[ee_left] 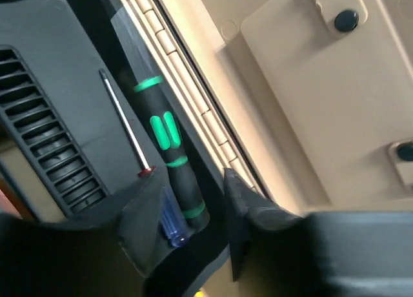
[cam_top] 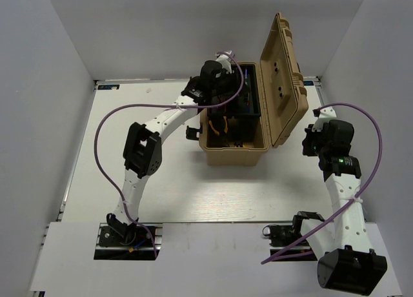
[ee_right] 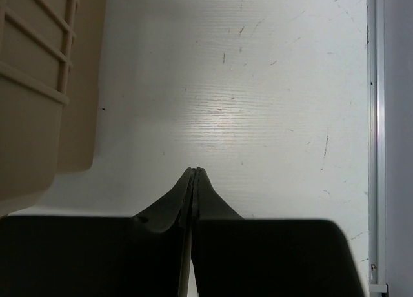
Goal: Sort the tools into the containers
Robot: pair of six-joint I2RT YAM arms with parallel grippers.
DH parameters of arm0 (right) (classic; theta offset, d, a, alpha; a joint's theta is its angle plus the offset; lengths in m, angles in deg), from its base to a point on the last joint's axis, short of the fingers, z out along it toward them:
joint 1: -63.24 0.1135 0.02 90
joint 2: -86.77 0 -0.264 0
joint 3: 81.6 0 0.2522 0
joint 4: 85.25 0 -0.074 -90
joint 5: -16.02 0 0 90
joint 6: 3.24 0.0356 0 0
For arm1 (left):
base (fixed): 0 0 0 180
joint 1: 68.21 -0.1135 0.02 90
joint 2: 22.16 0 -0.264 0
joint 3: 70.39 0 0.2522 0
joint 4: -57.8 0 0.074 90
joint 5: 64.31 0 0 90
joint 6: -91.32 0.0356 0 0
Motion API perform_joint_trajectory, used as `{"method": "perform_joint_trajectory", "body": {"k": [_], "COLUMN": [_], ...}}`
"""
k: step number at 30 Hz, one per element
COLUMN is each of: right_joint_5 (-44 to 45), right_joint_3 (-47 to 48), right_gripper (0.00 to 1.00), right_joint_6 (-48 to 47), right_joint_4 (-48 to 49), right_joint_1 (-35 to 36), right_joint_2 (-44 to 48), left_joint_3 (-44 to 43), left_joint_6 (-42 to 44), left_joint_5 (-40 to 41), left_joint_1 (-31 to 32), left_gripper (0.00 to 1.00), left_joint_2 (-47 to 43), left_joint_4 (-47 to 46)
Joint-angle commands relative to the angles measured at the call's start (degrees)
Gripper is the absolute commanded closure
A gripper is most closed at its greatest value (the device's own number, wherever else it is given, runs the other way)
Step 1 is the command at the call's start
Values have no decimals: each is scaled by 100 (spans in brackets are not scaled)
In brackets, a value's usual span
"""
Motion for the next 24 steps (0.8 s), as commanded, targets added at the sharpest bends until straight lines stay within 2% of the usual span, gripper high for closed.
{"method": "perform_joint_trajectory", "body": {"k": [1,3,5,7,11,13,15,16,19,20,21,22,24], "right_joint_5": [15,112,199,331,455,332,140,-27,-860,-1003,-1161,-1728,-2189], "right_joint_3": [-20,15,94,147,663,980,1305,1516,1957,2001,2123,2159,2229], "right_gripper": [100,100,100,100,100,100,100,100,100,100,100,100,100], "right_joint_6": [-15,2,11,46,134,169,178,204,283,362,441,494,573], "right_joint_4": [248,265,274,300,370,406,397,406,380,380,362,362,336], "right_joint_1": [-33,-42,-33,-42,-42,-33,-42,-33,-33,-33,-33,-42,-33], "right_joint_2": [82,74,82,65,-67,-216,-287,-417,-620,-656,-708,-787,-875], "left_joint_3": [-424,-662,-838,-1049,-849,-507,397,801,3011,3429,3790,4376,4820], "left_joint_6": [-60,-60,-7,63,335,659,836,976,1205,1206,1206,1206,1206], "left_joint_5": [-153,-153,-153,-91,181,461,882,1085,2086,2245,2664,2869,3615], "left_joint_1": [31,31,31,31,31,31,-22,-91,-92,-92,-144,-145,-145], "left_gripper": [46,38,35,28,25,24,22,15,5,5,3,3,0], "left_joint_2": [-15,-15,38,-23,-550,-1243,-1875,-2618,-3826,-4587,-4942,-5250,-6094], "left_joint_4": [100,223,406,460,662,741,812,812,680,680,680,767,1169]}}
